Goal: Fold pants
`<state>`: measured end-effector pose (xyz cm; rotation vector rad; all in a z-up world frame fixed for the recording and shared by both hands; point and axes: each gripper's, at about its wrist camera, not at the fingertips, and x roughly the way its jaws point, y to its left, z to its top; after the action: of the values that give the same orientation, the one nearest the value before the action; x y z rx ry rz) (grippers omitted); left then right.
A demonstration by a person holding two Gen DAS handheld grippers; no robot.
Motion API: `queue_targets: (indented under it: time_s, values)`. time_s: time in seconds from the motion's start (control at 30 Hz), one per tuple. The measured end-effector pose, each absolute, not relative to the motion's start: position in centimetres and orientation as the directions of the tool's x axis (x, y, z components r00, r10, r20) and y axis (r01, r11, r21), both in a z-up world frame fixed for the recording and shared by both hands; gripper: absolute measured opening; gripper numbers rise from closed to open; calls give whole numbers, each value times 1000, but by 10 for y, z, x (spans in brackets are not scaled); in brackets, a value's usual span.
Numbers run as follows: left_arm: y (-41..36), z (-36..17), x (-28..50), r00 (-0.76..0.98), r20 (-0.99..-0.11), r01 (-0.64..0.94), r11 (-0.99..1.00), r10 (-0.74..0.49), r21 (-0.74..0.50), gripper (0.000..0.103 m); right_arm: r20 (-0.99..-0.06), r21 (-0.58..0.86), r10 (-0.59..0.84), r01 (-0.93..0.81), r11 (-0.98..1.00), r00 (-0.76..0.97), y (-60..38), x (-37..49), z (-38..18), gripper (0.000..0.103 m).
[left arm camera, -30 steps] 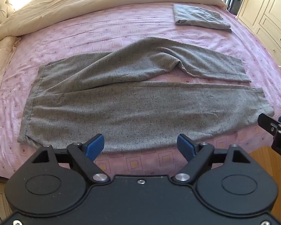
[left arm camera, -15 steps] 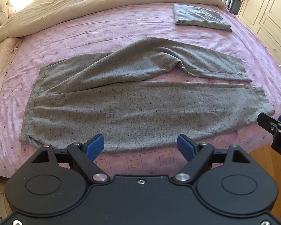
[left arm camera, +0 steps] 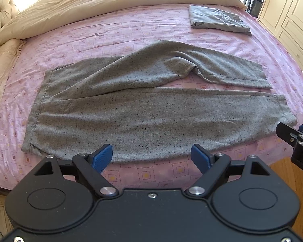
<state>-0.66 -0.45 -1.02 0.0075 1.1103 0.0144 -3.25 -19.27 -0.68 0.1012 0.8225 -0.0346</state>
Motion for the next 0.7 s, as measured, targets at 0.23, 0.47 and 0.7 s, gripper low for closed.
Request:
queue_targets:
  time_s: [0.23,0.47,0.7]
  values:
    - [-4,-10,-6,445,-895,-11,1000,18,15,85,-734,82,14,69,994,679,-192,-31,-8,55]
    - [-3,-10,-5,434,-901,-17,1000,26,21,85,-734,100,29,66,993,679,-193,-30,-9,55]
    - [0,-14,1,413,-910,-25,999,35,27,85,-754,130,50,73,989,655,-193,-24,-16,55]
